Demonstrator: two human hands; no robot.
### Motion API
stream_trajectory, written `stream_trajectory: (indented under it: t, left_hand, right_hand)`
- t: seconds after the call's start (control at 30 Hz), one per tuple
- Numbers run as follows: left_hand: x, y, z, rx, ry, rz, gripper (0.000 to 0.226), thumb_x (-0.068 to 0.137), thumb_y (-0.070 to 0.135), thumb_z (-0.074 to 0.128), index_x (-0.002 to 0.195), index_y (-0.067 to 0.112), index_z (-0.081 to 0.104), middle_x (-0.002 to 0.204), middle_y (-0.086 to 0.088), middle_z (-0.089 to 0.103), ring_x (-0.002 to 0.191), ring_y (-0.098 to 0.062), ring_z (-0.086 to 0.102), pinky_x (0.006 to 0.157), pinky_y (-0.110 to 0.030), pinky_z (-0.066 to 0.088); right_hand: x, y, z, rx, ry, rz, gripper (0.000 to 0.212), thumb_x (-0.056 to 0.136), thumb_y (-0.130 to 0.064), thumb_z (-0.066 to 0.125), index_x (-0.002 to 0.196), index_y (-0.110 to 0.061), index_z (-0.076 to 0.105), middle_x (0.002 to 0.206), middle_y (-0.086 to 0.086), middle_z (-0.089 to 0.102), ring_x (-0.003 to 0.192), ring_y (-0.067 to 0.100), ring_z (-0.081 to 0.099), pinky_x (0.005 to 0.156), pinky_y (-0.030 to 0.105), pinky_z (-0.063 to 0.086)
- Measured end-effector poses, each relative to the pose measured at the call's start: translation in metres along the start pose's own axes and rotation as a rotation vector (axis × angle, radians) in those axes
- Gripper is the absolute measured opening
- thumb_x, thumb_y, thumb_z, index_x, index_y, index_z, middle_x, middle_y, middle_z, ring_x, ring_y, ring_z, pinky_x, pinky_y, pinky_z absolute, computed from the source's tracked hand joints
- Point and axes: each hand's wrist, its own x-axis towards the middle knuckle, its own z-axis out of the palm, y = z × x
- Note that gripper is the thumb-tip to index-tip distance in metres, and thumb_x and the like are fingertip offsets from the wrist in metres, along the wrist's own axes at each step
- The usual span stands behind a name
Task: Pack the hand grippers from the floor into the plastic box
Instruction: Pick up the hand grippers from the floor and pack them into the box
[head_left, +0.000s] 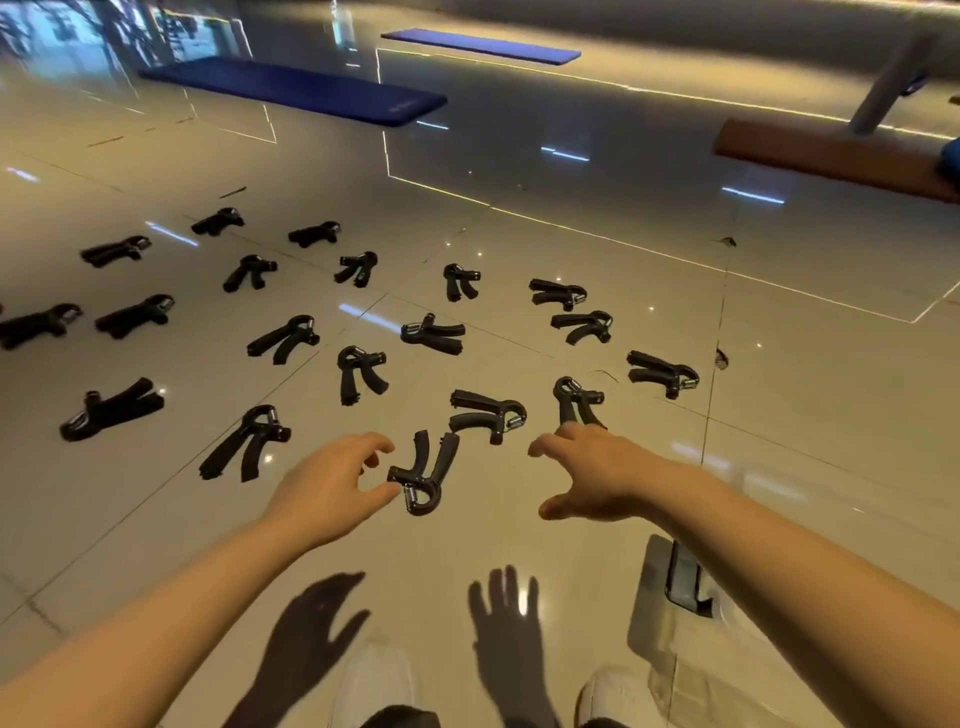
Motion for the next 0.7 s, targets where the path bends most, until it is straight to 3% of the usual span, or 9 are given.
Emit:
stream_trajectory:
  t: [0.3,0.43,0.53,0.6,0.67,0.7]
  left_hand:
    - [0.091,-0.032,0.111,-0.018,-0.129,0.047,0.057,0.087,0.041,0.060,0.138,0.025,0.041,0.141,0.003,0.039,0.129,-0.017,0.033,0.105,-0.032,0.033]
    - [0.112,-0.062,0.147,0.072,-0.153,0.099,0.061,0.085,0.052,0.049,0.138,0.022,0.045,0.146,-0.006,0.038,0.135,-0.027,0.033,0.108,-0.043,0.029]
    - [0.126,-0.077,0.167,0.103,-0.192,0.126,0.061,0.081,0.055,0.038,0.133,0.024,0.051,0.140,-0.009,0.047,0.129,-0.033,0.043,0.101,-0.053,0.039]
    - [0.140,-0.083,0.176,0.187,-0.198,0.177,0.057,0.083,0.052,0.037,0.132,0.027,0.052,0.139,-0.007,0.050,0.127,-0.031,0.047,0.098,-0.052,0.041]
    - [0.155,-0.084,0.181,0.266,-0.239,0.252,0.058,0.085,0.053,0.033,0.136,0.030,0.047,0.145,-0.004,0.043,0.133,-0.030,0.040,0.104,-0.049,0.030]
    - [0.161,-0.083,0.183,0.262,-0.292,0.263,0.059,0.087,0.054,0.029,0.141,0.033,0.039,0.152,-0.003,0.031,0.140,-0.029,0.028,0.109,-0.048,0.018]
  right_hand:
    - [0.126,0.035,0.073,-0.173,-0.161,-0.072,0.068,0.090,-0.042,0.056,0.146,-0.028,0.021,0.151,0.007,0.022,0.135,0.029,0.027,0.106,0.041,0.035]
    - [0.180,0.042,0.093,-0.221,-0.227,-0.087,0.070,0.090,-0.045,0.054,0.147,-0.029,0.017,0.155,0.008,0.014,0.140,0.030,0.019,0.110,0.044,0.029]
    - [0.222,0.044,0.100,-0.202,-0.195,-0.099,0.068,0.092,-0.045,0.050,0.148,-0.028,0.015,0.157,0.009,0.011,0.142,0.031,0.015,0.111,0.047,0.026]
    - [0.255,0.045,0.102,-0.154,-0.117,-0.081,0.062,0.095,-0.045,0.043,0.148,-0.027,0.015,0.157,0.010,0.010,0.144,0.030,0.008,0.113,0.049,0.021]
    - [0.285,0.047,0.104,-0.148,-0.038,-0.058,0.059,0.096,-0.044,0.038,0.148,-0.028,0.015,0.157,0.010,0.007,0.144,0.031,0.000,0.115,0.052,0.014]
    - [0.297,0.049,0.105,-0.155,-0.015,-0.049,0.058,0.096,-0.044,0.037,0.148,-0.029,0.015,0.157,0.010,0.005,0.144,0.032,-0.002,0.115,0.053,0.012]
